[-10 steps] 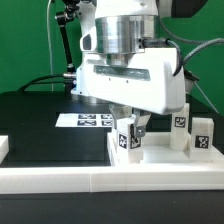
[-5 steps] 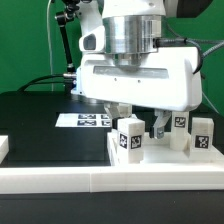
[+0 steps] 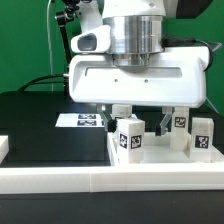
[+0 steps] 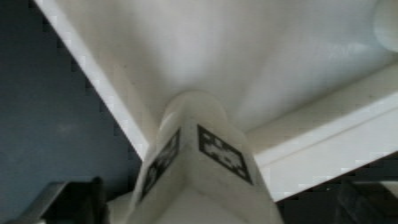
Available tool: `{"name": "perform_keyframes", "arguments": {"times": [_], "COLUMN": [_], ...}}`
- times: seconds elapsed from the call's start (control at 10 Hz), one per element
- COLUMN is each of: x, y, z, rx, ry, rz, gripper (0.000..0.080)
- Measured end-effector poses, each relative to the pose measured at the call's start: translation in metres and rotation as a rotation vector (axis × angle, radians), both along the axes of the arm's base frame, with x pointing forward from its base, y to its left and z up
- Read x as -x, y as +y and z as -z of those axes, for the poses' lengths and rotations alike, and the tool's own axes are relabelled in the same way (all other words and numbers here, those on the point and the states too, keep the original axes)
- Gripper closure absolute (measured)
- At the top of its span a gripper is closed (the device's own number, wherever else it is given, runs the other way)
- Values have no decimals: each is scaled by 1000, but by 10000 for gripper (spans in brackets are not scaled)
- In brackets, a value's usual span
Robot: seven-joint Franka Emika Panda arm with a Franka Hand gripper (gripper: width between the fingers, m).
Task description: Assemble square table
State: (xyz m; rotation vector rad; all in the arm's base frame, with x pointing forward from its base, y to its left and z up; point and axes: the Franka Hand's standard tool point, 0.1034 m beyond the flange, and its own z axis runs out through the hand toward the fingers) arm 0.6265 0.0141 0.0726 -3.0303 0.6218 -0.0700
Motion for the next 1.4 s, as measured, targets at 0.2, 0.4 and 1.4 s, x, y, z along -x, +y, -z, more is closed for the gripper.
{"name": "perform_keyframes", "arguments": {"times": [0.2,0.4,1.4], "x": [0,-1,-1], "y": [1,1,-7], "z": [0,-2,1], "rx": [10,26,81], "ry": [-6,-13,-30], "rz": [-166,-336,-822], "gripper": [150,150,392]}}
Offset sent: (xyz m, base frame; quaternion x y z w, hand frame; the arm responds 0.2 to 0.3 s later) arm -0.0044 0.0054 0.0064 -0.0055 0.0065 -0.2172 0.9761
